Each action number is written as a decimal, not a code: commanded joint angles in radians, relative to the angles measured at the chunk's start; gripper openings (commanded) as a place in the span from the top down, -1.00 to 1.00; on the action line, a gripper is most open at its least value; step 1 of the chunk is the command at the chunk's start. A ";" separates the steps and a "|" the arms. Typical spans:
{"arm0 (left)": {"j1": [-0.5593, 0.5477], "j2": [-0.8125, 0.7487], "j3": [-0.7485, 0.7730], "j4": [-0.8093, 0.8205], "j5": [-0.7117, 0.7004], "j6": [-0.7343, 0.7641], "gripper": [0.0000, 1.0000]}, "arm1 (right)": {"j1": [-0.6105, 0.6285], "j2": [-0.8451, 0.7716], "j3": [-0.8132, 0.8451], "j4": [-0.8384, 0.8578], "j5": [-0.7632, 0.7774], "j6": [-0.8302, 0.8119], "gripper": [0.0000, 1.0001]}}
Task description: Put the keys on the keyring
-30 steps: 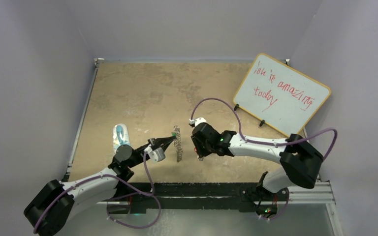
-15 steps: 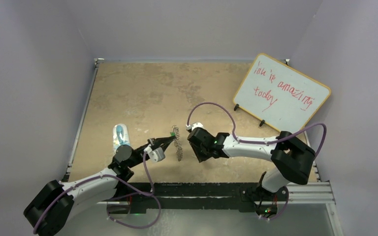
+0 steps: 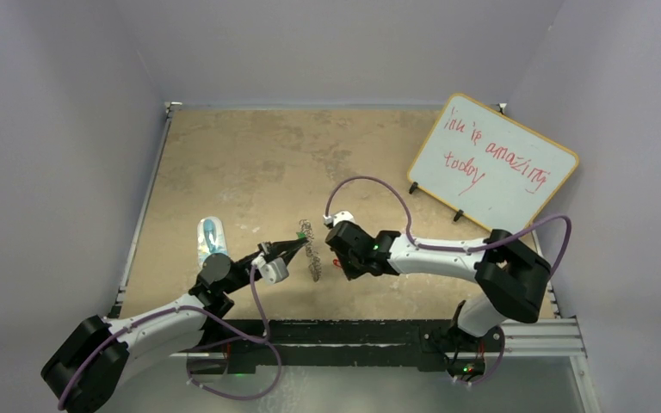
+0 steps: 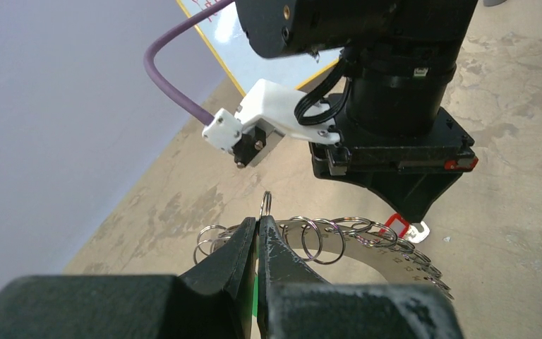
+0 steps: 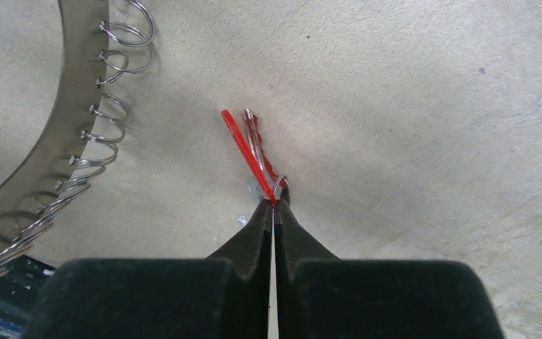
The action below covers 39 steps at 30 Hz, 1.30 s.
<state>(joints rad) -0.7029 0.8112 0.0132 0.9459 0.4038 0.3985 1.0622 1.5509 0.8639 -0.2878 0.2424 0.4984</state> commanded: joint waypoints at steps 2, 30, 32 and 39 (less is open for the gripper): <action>-0.001 -0.012 -0.021 0.029 -0.003 -0.034 1.00 | 0.003 -0.112 0.011 -0.015 0.011 -0.016 1.00; -0.002 0.001 0.027 -0.052 -0.002 -0.069 1.00 | -0.308 0.046 0.014 0.137 -0.543 -0.152 1.00; -0.001 0.000 0.027 -0.053 -0.001 -0.069 1.00 | -0.311 0.044 0.025 0.130 -0.500 -0.134 0.86; -0.001 -0.006 0.027 -0.065 -0.004 -0.069 1.00 | -0.316 -0.020 0.013 0.134 -0.446 -0.121 -0.03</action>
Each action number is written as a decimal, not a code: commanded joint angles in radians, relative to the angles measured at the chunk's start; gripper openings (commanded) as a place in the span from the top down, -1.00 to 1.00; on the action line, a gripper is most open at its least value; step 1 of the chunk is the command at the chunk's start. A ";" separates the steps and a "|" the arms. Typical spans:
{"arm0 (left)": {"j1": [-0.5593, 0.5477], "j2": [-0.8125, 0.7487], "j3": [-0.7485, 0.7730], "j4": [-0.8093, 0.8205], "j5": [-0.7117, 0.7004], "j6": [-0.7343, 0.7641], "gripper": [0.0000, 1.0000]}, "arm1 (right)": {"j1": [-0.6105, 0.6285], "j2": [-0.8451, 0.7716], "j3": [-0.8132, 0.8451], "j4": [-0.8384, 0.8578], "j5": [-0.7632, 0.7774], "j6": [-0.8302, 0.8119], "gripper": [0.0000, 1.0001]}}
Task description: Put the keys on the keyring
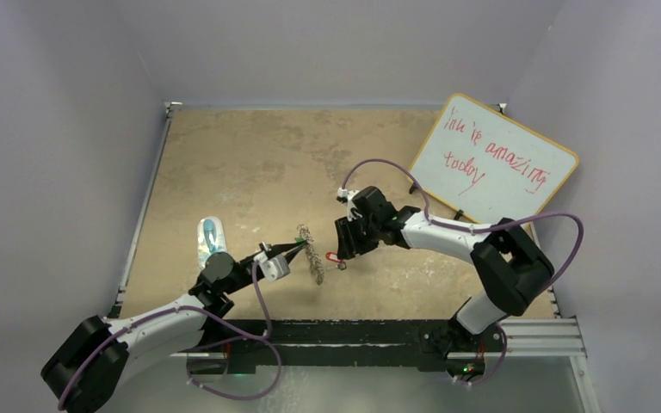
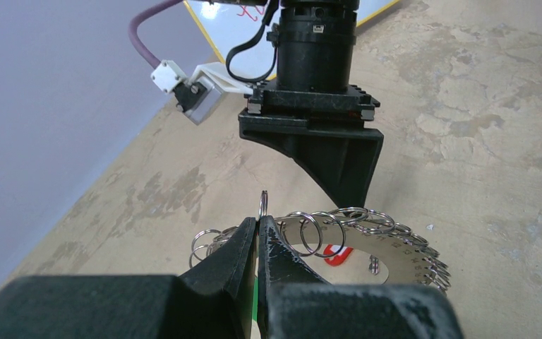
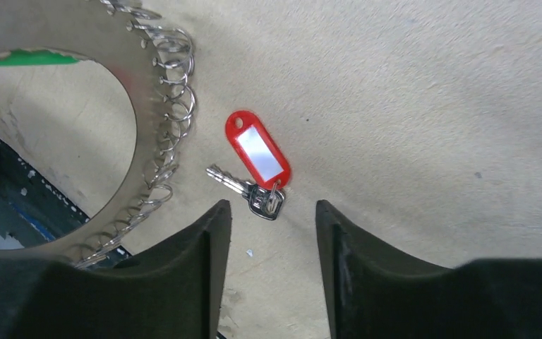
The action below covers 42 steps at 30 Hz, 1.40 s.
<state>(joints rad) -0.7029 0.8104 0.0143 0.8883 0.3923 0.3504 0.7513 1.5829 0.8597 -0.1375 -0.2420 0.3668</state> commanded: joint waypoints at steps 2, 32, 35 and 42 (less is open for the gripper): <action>-0.001 -0.005 0.024 -0.008 0.007 -0.021 1.00 | -0.007 -0.056 0.004 -0.007 0.026 0.015 -0.04; -0.001 -0.002 0.027 -0.009 0.010 -0.031 1.00 | -0.007 -0.039 -0.026 0.016 -0.012 -0.022 1.00; -0.002 -0.001 0.028 -0.009 0.008 -0.038 1.00 | -0.006 -0.100 -0.027 0.029 -0.014 -0.071 1.00; -0.001 0.015 0.039 -0.011 -0.010 -0.096 1.00 | -0.005 -0.213 0.020 0.029 -0.036 -0.213 1.00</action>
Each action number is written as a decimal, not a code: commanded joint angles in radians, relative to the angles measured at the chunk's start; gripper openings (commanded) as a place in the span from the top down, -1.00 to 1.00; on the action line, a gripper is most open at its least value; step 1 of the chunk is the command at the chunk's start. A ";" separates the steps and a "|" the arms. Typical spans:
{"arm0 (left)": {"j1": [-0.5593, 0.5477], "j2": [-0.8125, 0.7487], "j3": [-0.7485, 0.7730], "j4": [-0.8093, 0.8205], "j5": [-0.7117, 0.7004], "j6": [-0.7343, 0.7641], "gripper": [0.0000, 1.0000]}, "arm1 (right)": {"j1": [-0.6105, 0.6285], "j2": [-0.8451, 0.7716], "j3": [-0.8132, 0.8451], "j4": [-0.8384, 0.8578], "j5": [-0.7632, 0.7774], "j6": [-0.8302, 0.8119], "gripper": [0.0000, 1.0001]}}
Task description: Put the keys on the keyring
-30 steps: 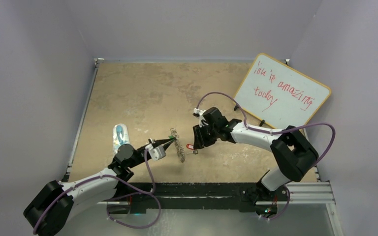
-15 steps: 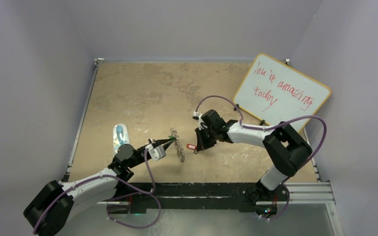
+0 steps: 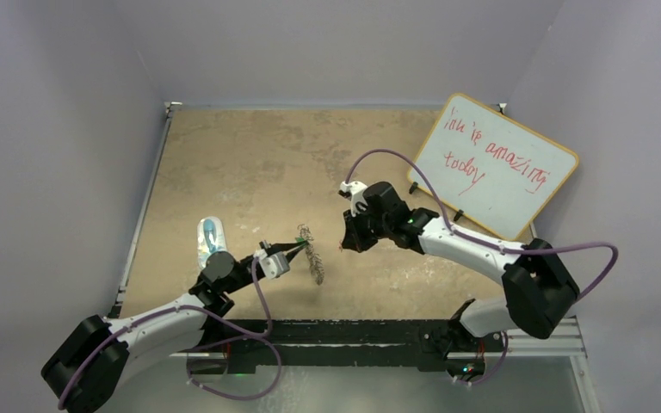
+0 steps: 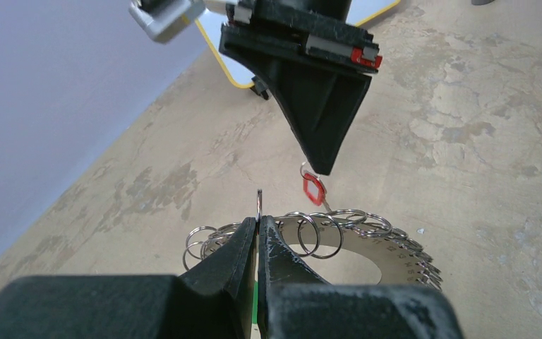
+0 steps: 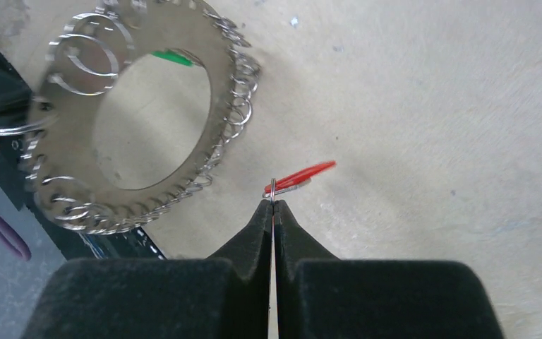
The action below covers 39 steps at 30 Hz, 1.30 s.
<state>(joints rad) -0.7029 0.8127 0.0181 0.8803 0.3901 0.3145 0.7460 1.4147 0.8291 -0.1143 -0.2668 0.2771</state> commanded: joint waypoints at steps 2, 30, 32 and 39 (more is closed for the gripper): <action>-0.001 0.022 0.042 -0.005 -0.011 -0.075 1.00 | 0.000 -0.060 0.070 -0.009 -0.064 -0.165 1.00; -0.001 0.049 0.056 0.001 -0.001 -0.091 1.00 | 0.171 -0.026 0.254 -0.054 -0.019 -0.347 1.00; -0.001 0.049 0.056 0.001 0.000 -0.090 1.00 | 0.170 -0.019 0.251 -0.058 -0.007 -0.347 1.00; -0.001 0.047 0.059 -0.003 0.000 -0.085 1.00 | 0.170 -0.003 0.251 -0.064 0.004 -0.349 1.00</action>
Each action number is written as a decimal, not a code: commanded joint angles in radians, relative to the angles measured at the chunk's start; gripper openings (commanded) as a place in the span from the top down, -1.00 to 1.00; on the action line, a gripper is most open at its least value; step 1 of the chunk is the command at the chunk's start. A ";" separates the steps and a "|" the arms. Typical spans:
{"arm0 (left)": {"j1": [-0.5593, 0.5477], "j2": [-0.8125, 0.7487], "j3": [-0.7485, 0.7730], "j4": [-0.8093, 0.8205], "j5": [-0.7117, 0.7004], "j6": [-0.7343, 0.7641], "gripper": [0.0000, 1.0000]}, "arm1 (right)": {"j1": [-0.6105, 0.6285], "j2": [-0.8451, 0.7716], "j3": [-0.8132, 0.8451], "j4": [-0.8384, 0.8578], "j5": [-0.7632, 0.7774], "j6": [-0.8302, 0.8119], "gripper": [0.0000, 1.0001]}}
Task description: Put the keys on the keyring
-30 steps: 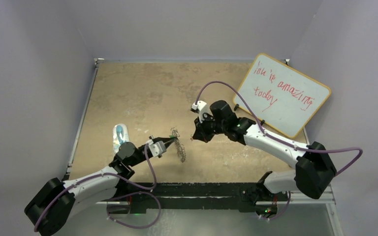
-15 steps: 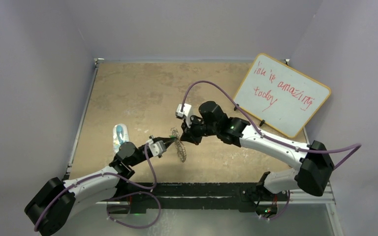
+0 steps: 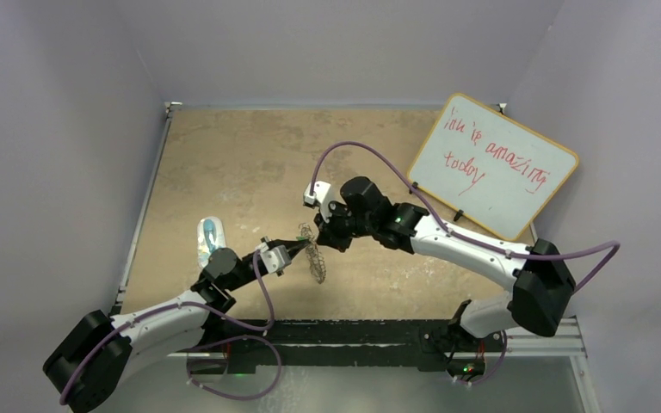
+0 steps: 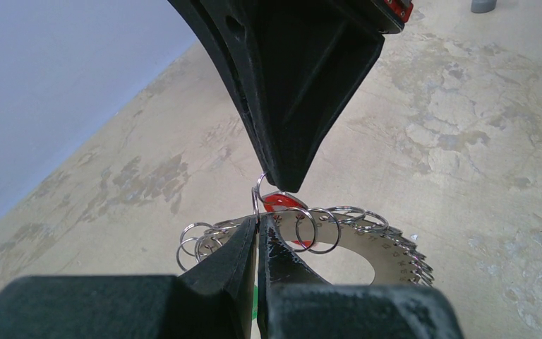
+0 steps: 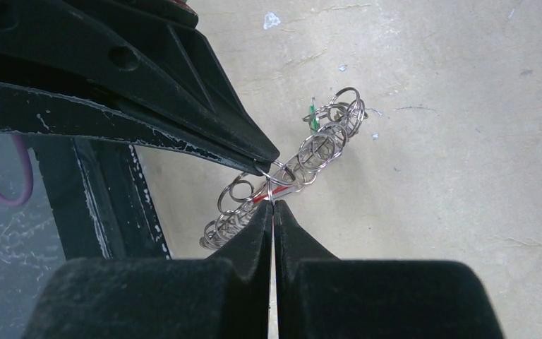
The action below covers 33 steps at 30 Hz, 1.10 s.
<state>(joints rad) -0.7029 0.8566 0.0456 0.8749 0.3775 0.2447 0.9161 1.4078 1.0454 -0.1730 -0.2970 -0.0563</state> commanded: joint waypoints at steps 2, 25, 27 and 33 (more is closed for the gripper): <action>-0.002 0.002 0.033 0.002 0.014 -0.015 1.00 | 0.001 0.009 0.040 -0.006 0.036 -0.013 1.00; -0.001 -0.004 0.036 -0.008 0.017 -0.009 1.00 | 0.000 0.026 0.038 -0.023 0.016 0.033 1.00; -0.001 -0.004 0.037 -0.008 0.017 -0.009 1.00 | 0.000 0.008 0.031 -0.005 0.014 0.007 1.00; -0.001 -0.007 0.037 -0.008 0.015 -0.008 1.00 | 0.000 -0.063 -0.001 0.053 -0.009 -0.022 1.00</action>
<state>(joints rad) -0.7029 0.8558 0.0486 0.8585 0.3782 0.2451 0.9161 1.4193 1.0496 -0.1890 -0.2787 -0.0444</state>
